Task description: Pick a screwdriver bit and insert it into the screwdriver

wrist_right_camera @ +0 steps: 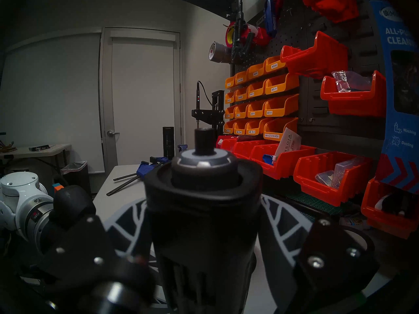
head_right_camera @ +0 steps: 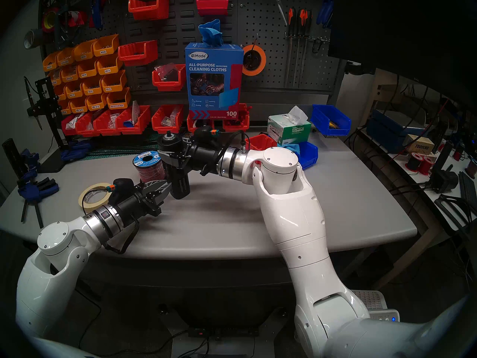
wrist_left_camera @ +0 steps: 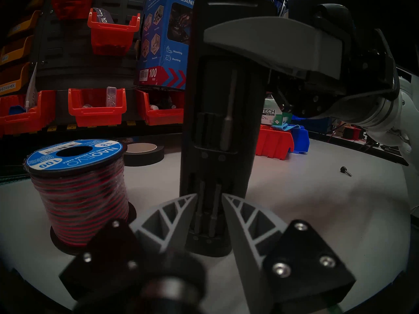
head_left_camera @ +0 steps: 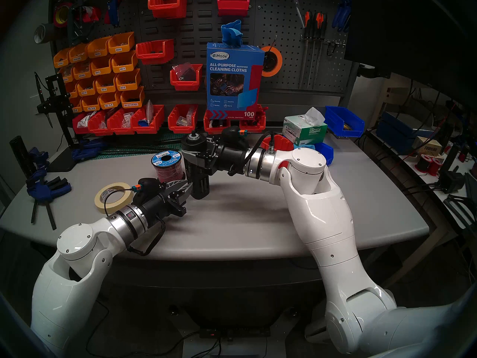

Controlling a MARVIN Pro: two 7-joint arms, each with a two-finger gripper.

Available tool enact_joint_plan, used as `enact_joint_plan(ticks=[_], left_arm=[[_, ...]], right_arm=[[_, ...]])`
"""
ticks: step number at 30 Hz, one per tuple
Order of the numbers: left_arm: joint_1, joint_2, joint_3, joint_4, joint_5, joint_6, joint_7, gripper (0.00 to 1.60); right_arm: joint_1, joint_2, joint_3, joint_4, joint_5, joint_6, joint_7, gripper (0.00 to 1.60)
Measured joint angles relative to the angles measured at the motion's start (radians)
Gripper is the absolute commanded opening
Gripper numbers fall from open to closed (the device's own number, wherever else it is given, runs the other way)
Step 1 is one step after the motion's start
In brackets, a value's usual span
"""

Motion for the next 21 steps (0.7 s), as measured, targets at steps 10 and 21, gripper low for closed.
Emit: enact_joint_plan(ticks=[10,21], left_arm=[[0.0,0.001,-0.002,0.0,-0.009,0.008,-0.002,0.7],[0.001,-0.004,-0.003,0.0,-0.009,0.01,0.003,0.0]], right_arm=[[0.001,-0.001,0.0,0.0,-0.001,0.004,0.002,0.7],[0.004,-0.003,0.001,0.006,-0.002,0.005,0.003,0.7]])
